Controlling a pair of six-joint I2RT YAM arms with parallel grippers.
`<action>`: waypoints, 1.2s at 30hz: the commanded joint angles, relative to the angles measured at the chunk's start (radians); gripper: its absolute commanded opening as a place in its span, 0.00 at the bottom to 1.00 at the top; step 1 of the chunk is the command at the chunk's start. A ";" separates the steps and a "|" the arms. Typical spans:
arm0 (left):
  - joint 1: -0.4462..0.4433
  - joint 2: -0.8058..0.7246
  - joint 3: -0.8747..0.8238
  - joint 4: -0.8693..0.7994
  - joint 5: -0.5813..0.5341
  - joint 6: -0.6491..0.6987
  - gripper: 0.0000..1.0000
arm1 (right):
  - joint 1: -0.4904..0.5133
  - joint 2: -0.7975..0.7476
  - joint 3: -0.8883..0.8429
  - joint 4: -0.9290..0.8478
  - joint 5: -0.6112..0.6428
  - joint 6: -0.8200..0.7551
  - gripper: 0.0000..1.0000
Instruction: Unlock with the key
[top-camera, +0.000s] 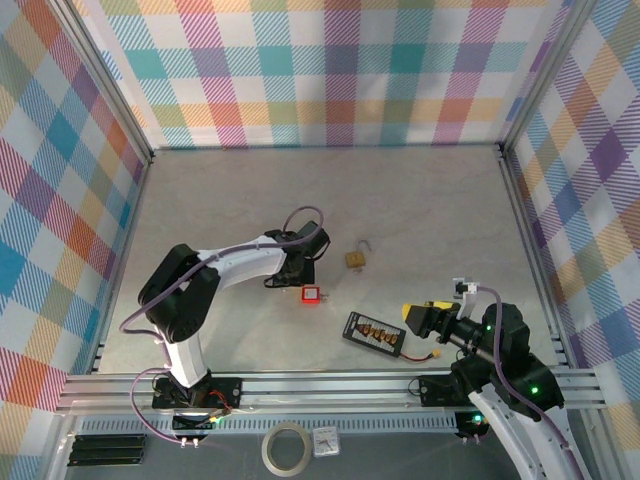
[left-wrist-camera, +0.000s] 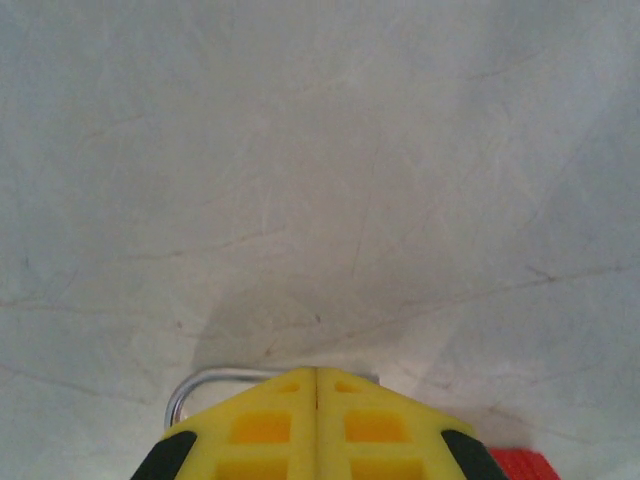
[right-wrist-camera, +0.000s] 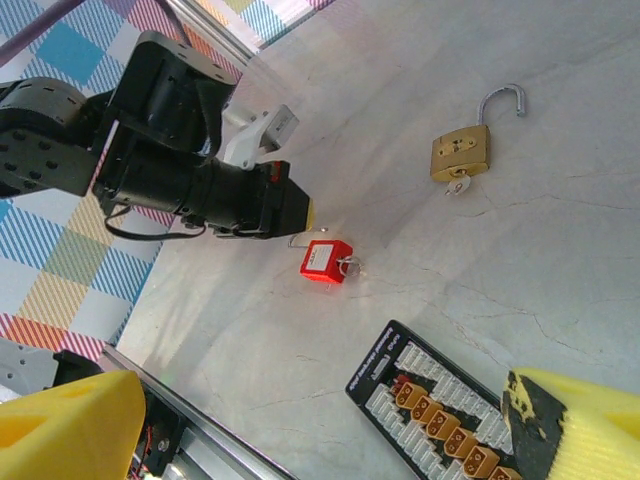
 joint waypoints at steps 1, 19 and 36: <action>0.012 0.015 0.036 -0.026 -0.020 0.037 0.00 | 0.003 -0.014 0.028 -0.010 0.007 0.003 0.92; 0.035 -0.272 -0.257 0.034 0.145 -0.109 0.00 | 0.003 -0.018 0.021 -0.003 0.014 0.006 0.92; 0.043 -0.092 -0.154 0.078 0.084 -0.082 0.00 | 0.003 -0.018 0.022 -0.009 0.008 0.004 0.92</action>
